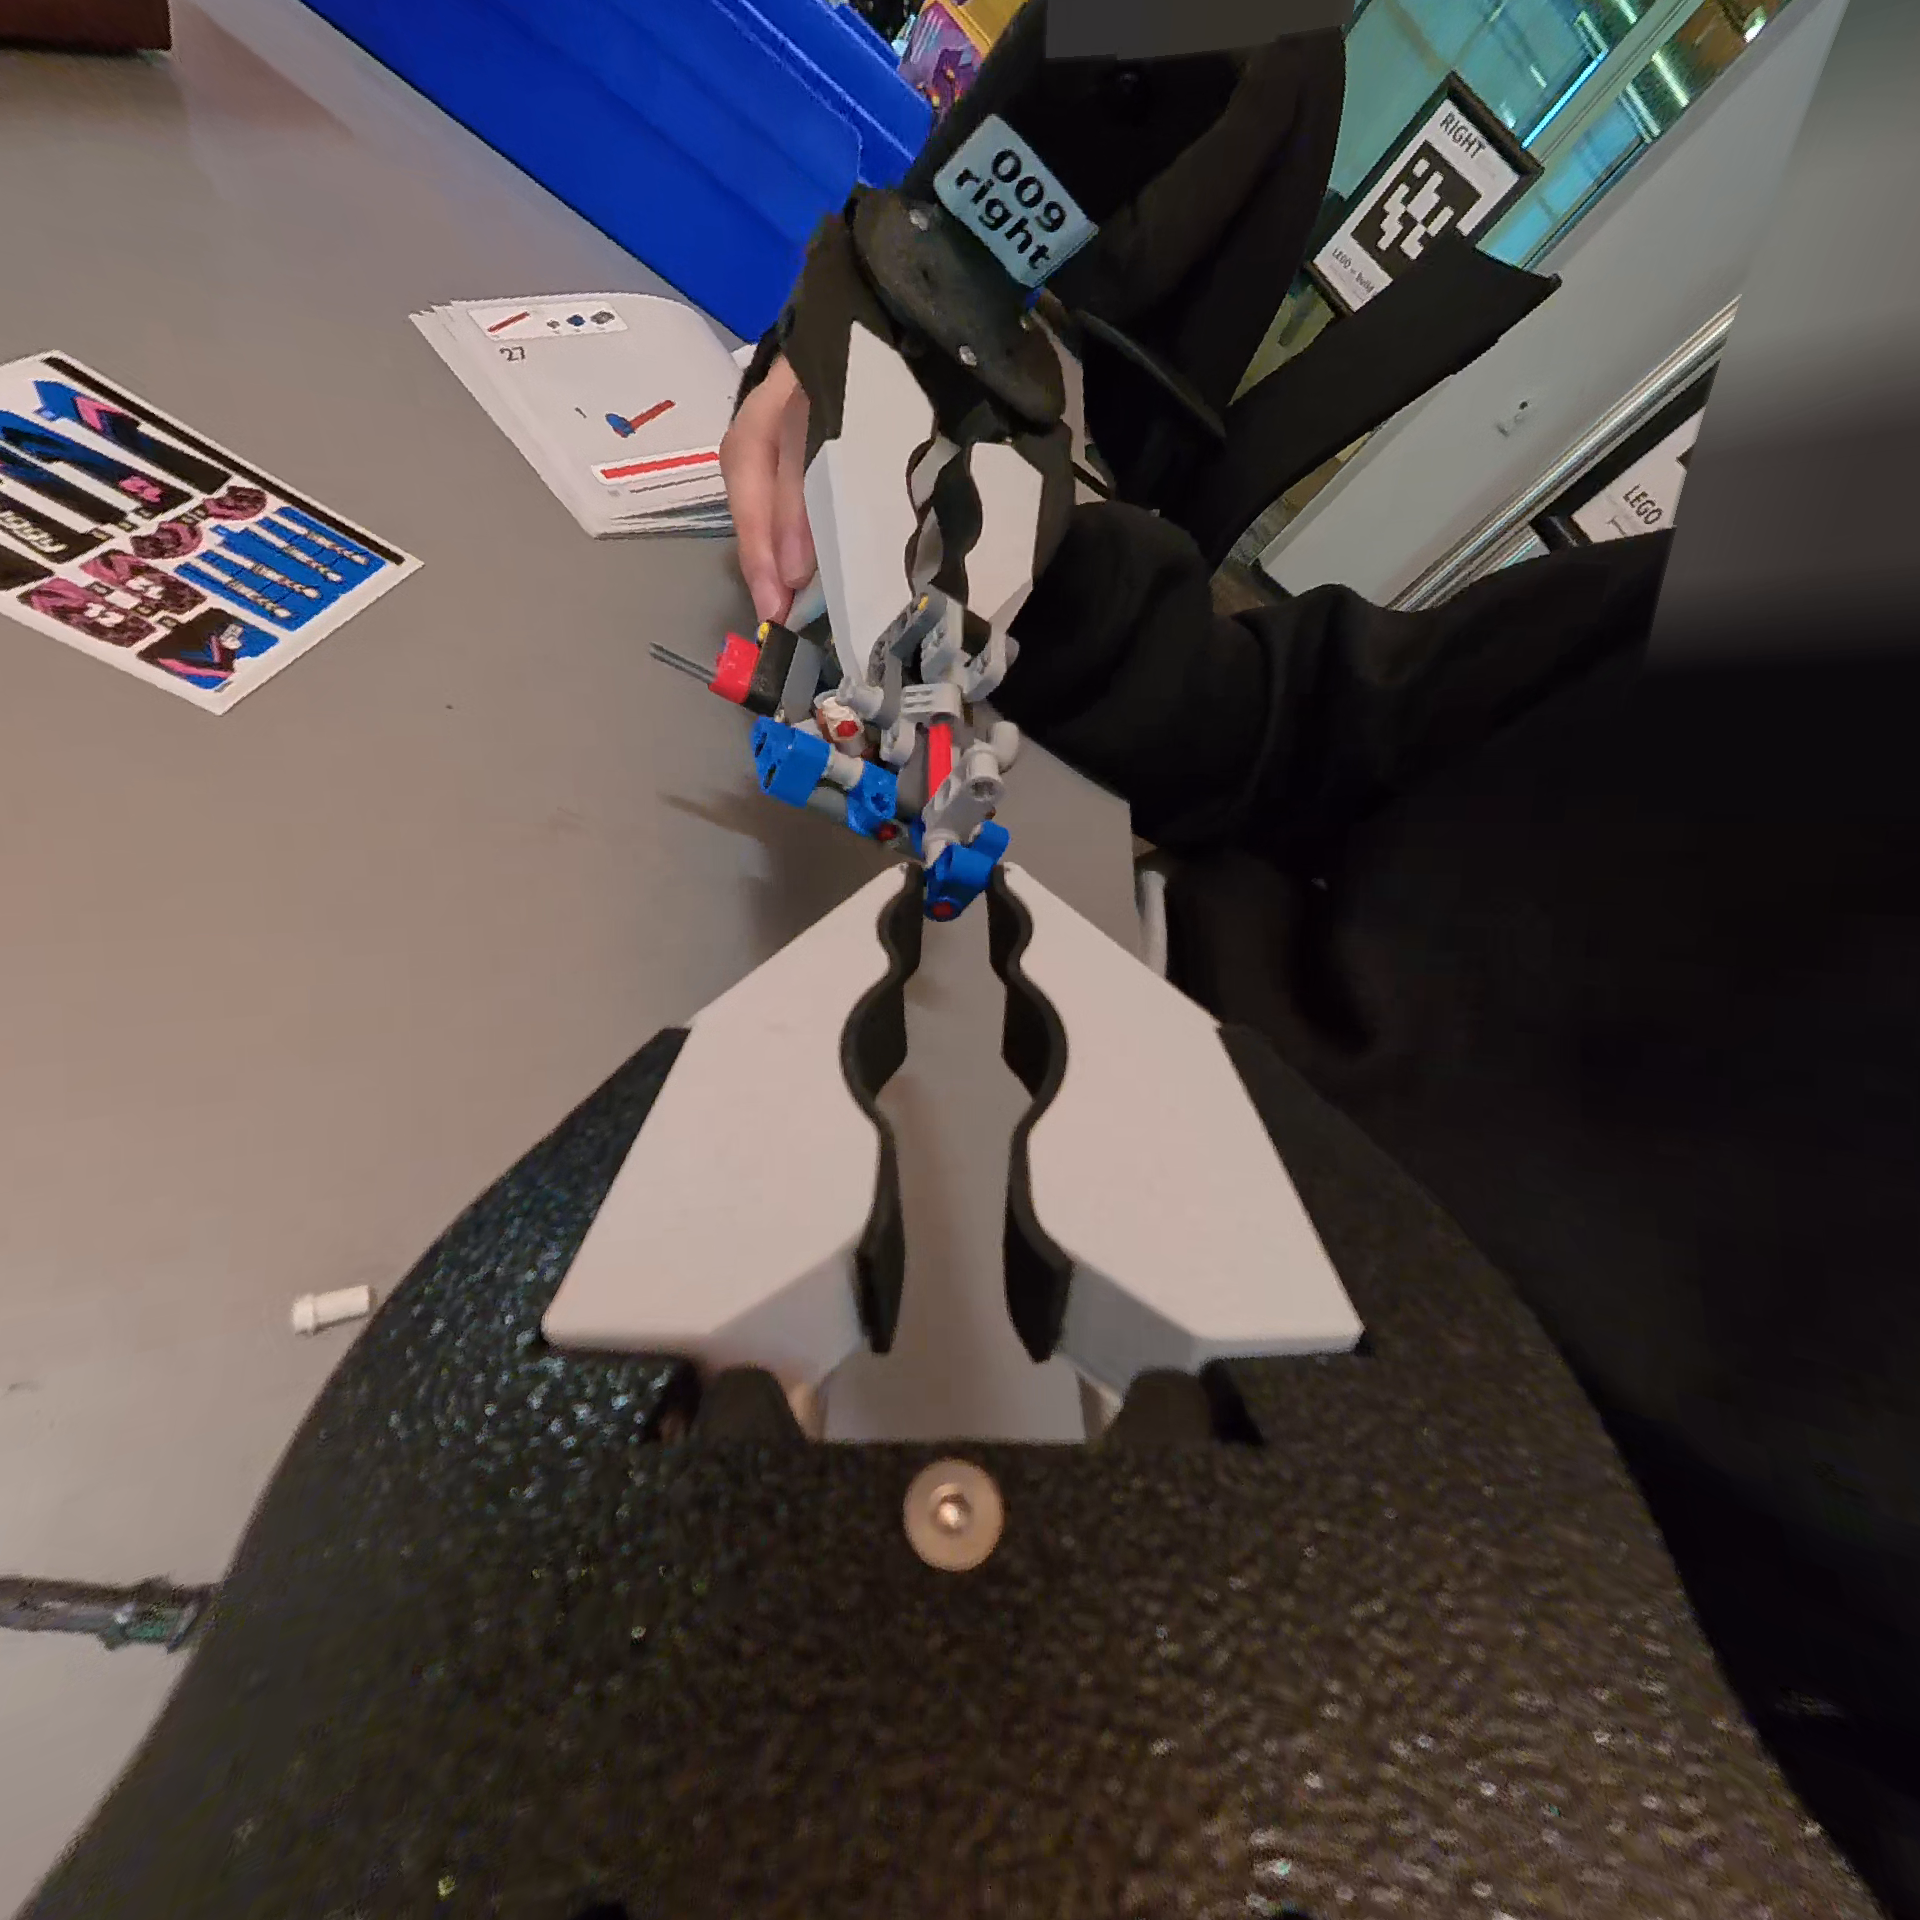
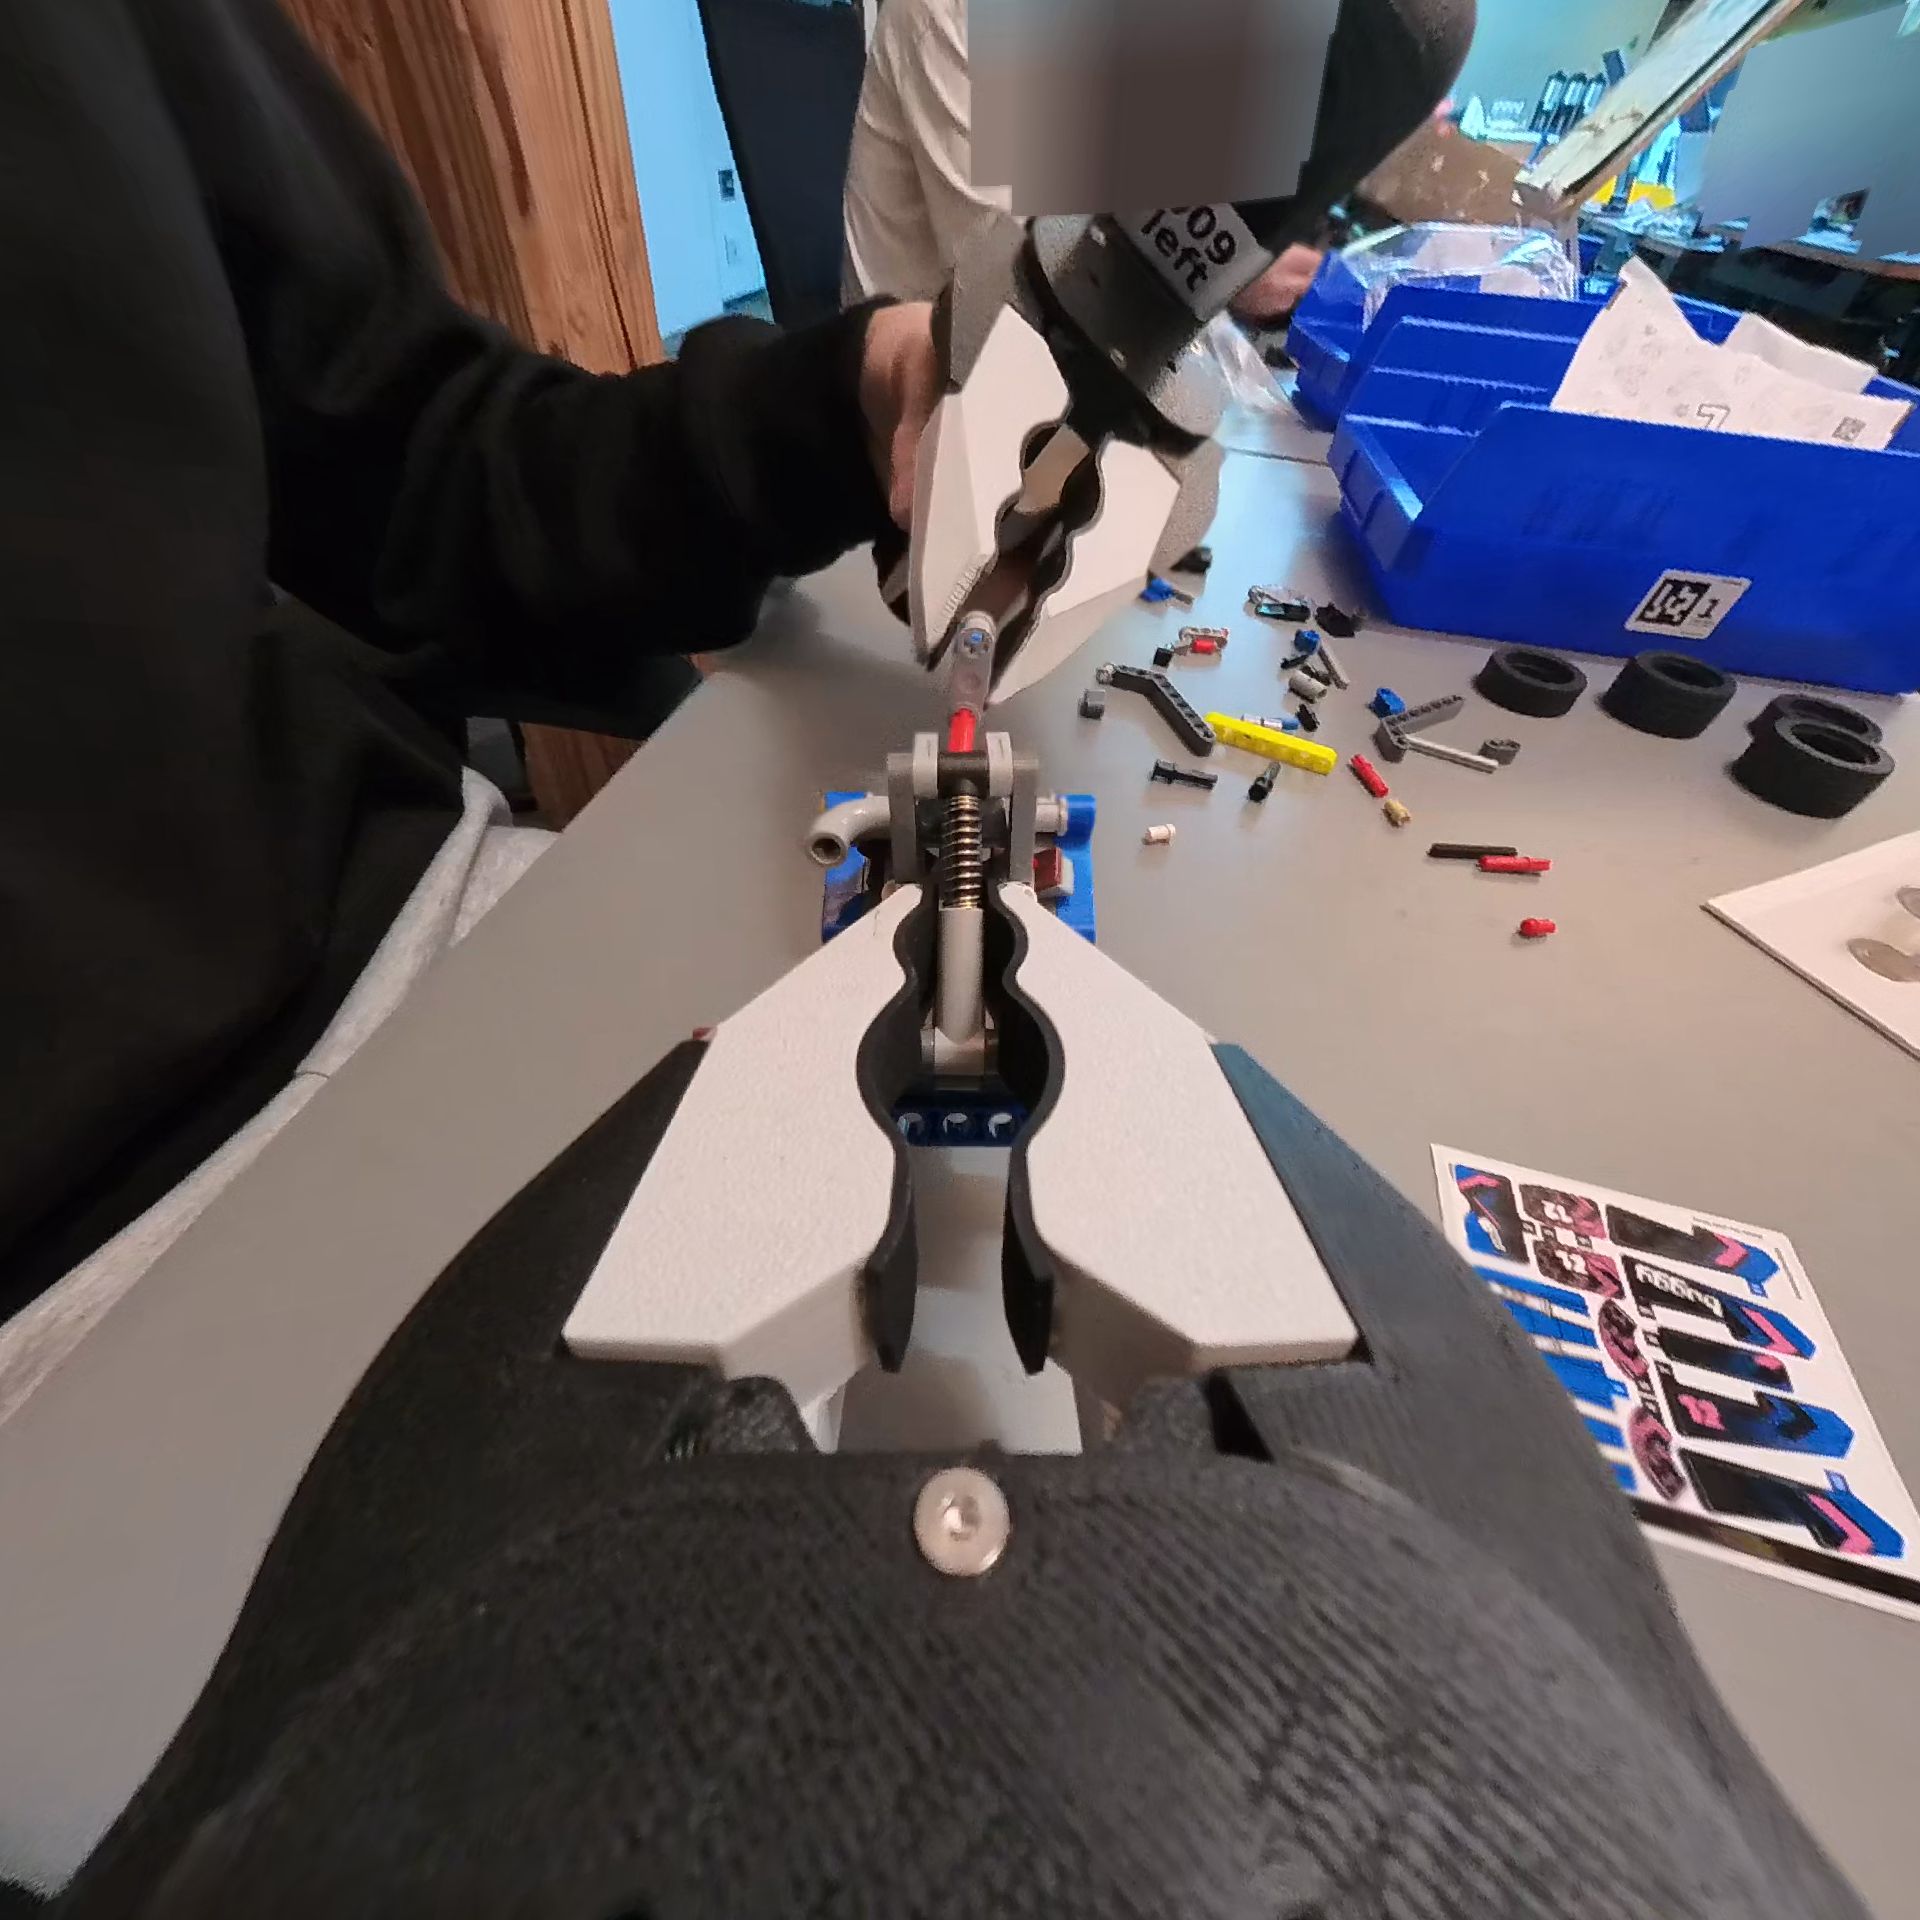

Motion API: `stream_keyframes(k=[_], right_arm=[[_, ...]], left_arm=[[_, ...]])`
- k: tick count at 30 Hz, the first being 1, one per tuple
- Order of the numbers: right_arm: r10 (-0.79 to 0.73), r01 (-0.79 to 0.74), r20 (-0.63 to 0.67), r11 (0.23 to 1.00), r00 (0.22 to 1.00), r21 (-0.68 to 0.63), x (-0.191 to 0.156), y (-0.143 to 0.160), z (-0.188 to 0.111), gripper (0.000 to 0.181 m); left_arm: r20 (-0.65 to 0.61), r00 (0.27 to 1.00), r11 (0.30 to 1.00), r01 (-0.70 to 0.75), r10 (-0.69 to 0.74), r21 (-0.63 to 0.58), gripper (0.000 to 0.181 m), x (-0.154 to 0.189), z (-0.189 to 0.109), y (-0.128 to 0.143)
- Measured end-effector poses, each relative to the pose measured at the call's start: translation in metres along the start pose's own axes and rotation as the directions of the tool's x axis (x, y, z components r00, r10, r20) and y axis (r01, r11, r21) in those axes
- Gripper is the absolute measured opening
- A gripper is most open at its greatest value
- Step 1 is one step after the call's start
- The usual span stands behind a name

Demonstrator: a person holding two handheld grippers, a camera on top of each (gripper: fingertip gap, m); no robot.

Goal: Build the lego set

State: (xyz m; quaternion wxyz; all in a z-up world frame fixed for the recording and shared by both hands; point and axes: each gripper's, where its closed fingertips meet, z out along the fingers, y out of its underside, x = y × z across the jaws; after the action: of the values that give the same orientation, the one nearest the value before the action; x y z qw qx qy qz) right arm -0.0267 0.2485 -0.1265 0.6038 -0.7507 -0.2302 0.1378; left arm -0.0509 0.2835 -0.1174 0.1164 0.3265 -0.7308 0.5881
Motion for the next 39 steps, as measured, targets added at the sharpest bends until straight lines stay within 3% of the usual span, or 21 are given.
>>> stream_keyframes(k=[10,21,39], right_arm=[[0.070,-0.075,-0.060,0.994,0.996,-0.082,0.011,0.014,-0.004,0.006],[0.096,-0.106,-0.100,0.989,0.990,-0.099,0.018,0.015,-0.003,0.006],[0.058,-0.059,-0.006,0.994,0.998,-0.095,0.002,0.014,0.003,0.005]], left_arm=[[0.015,0.998,0.998,-0.060,0.060,0.028,0.009,-0.019,0.005,0.003],[-0.072,0.995,0.997,-0.071,0.072,0.015,0.006,-0.018,0.013,0.011],[-0.104,0.990,0.993,-0.102,0.096,-0.054,0.006,-0.009,0.009,0.020]])
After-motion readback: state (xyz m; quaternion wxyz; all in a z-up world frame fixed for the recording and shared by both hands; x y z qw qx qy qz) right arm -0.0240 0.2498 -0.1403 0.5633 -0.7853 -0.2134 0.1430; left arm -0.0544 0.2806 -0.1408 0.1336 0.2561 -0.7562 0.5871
